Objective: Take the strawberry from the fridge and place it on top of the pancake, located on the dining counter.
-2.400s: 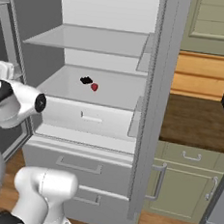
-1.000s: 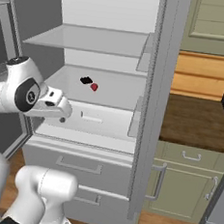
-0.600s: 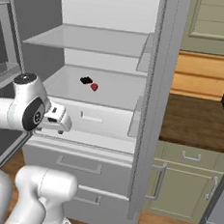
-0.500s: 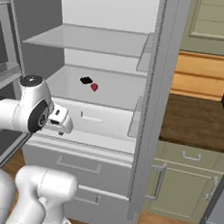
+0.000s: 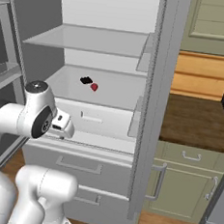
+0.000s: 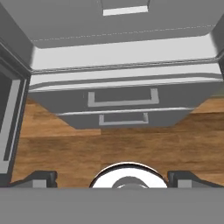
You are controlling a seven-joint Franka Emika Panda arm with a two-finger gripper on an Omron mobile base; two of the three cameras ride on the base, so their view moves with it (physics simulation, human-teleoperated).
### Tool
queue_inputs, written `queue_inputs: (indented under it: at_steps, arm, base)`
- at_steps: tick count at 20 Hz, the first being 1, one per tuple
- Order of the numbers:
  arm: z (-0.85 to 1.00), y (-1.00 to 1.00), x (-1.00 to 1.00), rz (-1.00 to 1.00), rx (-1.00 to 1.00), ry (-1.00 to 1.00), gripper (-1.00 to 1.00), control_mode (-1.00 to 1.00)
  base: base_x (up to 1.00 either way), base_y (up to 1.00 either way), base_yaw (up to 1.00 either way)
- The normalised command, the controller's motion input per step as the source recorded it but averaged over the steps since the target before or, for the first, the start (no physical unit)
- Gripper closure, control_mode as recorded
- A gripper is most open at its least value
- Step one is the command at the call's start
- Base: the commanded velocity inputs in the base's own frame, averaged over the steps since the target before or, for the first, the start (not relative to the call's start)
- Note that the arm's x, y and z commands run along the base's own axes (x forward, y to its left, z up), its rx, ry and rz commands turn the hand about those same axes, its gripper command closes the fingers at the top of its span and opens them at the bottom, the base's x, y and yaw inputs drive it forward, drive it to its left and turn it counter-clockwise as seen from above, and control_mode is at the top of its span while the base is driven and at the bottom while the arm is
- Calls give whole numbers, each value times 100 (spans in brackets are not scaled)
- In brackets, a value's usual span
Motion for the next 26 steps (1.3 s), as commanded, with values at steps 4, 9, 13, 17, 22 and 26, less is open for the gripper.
queue_inputs:
  at_steps: [4,9,13,17,22,26]
  arm:
    - [0,0,1,0,0,-1,-100,-100]
    - [0,0,2,0,0,-1,-100,100]
    - [0,0,0,0,0,0,-100,100]
    - [0,0,0,0,0,0,-100,100]
    - [0,0,0,0,0,0,-100,100]
    - [0,0,0,0,0,0,-100,100]
  base:
    - [0,0,0]
    - [28,1,-3]
    - [83,4,-8]
    - [73,9,-9]
    - [52,5,-7]
    - [41,8,-4]
